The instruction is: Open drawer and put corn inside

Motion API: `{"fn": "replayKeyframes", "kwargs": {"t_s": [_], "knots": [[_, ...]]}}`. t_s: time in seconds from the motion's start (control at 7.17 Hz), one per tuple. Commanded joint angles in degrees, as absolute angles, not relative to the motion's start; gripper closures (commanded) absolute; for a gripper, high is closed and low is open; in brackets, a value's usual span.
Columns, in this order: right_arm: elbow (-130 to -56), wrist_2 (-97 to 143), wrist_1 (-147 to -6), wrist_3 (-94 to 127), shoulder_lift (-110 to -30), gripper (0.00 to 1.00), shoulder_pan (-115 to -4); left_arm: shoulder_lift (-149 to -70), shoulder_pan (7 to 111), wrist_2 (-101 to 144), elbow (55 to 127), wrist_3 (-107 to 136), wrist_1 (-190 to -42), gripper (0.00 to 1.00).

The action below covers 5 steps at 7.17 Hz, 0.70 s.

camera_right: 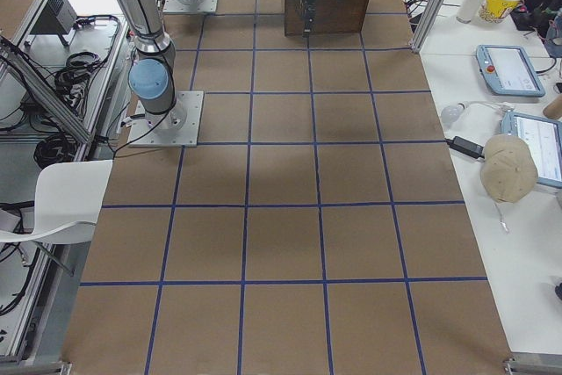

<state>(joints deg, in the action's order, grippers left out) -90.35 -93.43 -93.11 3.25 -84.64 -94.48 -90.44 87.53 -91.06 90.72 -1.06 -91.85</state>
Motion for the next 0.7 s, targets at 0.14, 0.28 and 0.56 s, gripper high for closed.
{"fn": "replayKeyframes", "kwargs": {"t_s": [0.14, 0.28, 0.56], "knots": [[-90.35, -93.43, -93.16, 3.25, -84.64, 0.0, -94.48, -90.44, 87.45, -91.14, 90.7, -1.14, -91.76, 0.0], [-90.35, -93.43, -93.16, 3.25, -84.73, 0.0, -94.48, -90.44, 87.54, -91.23, 90.7, -1.23, -91.76, 0.0], [-90.35, -93.34, -93.08, 3.25, -84.73, 0.0, -94.48, -90.44, 87.63, -91.06, 90.53, -0.8, -91.76, 0.0]]}}
